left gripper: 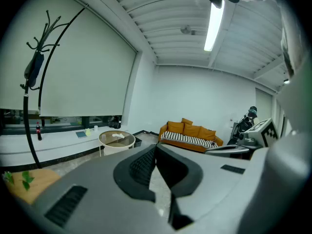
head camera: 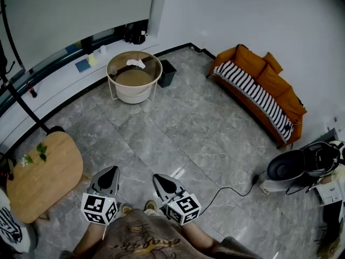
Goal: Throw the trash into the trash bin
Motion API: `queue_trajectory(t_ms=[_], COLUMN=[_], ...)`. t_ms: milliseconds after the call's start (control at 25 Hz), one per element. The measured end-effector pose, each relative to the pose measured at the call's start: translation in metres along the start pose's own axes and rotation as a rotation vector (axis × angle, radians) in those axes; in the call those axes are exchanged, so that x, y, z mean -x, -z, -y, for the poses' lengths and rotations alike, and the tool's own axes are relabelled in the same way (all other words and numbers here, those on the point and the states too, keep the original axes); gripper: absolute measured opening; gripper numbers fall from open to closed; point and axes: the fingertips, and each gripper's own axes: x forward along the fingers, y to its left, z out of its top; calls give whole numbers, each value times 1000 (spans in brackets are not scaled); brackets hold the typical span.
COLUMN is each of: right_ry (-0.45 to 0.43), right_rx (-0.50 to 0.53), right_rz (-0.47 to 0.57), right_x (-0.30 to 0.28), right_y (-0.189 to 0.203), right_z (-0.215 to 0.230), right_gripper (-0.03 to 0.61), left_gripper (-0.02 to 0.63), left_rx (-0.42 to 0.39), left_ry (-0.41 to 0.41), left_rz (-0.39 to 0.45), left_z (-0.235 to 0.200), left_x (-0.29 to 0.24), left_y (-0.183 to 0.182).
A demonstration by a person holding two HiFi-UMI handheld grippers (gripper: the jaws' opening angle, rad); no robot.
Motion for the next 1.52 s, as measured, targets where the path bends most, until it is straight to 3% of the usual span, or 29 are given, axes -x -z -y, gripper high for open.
queue_trajectory(t_ms=[400,720,960,1520], right_ry=[14,23,65,56], right_rx=[-27,-102,-67,-61], right_rz=[53,104,108,95], right_x=[-22,-37,-61,-151], right_y=[-3,-1,-9,-33], right_z=[-14,-22,3,65], right_gripper=[18,18,18,18], left_gripper=[18,18,18,18], left_rx=[-25,4,-8,1], left_ry=[44,98,105,102], left_rz=[-19,-14,-19,-22], left_z=[-23,-38,-58,-111], left_x=[-2,-7,-27,-118], left_y=[9,20,17,-3])
